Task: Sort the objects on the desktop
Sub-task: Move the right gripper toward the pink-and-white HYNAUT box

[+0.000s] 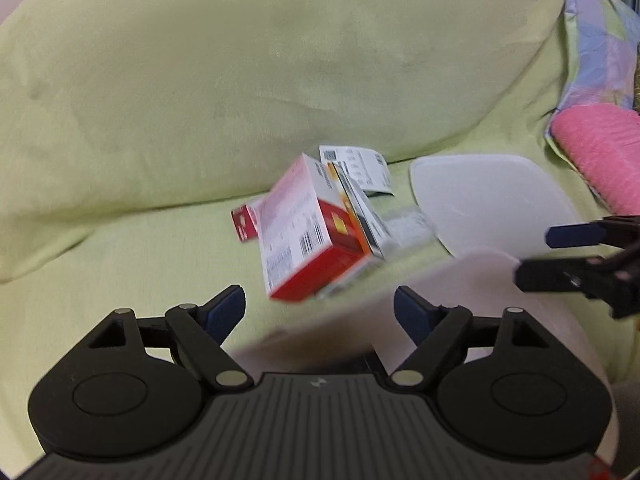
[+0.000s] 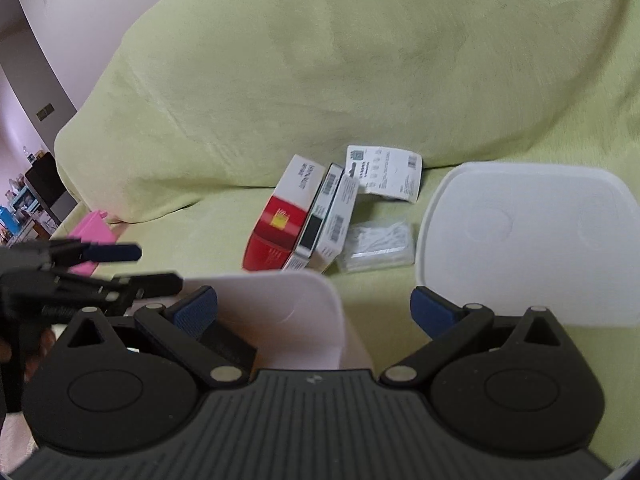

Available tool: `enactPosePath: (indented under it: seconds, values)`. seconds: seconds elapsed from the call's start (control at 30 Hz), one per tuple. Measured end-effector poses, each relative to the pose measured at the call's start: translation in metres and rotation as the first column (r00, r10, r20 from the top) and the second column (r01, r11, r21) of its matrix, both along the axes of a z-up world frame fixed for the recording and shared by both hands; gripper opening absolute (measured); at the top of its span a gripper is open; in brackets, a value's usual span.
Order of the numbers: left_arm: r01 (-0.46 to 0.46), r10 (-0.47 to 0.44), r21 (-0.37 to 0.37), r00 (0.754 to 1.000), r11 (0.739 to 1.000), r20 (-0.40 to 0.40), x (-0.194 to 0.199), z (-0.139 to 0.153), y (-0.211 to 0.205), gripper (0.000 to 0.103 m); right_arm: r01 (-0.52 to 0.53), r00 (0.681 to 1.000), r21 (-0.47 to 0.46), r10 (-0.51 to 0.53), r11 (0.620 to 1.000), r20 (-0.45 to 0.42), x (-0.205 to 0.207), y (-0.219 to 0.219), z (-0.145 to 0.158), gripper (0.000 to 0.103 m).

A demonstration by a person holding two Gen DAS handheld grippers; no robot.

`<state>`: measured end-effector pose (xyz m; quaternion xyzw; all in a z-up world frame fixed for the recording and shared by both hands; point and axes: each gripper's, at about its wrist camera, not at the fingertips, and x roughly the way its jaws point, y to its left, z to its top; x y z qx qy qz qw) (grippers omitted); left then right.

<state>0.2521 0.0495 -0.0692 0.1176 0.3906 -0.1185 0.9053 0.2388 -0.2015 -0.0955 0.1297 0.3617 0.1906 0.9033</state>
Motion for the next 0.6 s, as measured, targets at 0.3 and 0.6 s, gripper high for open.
enactPosePath:
  seconds: [0.3,0.6]
  values:
    - [0.007,-0.011,-0.034,0.992,0.999,-0.125,0.082,-0.026,-0.009,0.075,0.003,1.0,-0.013,-0.003,1.0,0.009,0.063,-0.004,0.006,0.102]
    - [-0.052,0.01,-0.137,0.957,0.989,-0.291,0.123,-0.059,0.017,0.061,-0.02,1.0,0.027,0.021,0.999,-0.02,0.097,0.013,0.005,0.102]
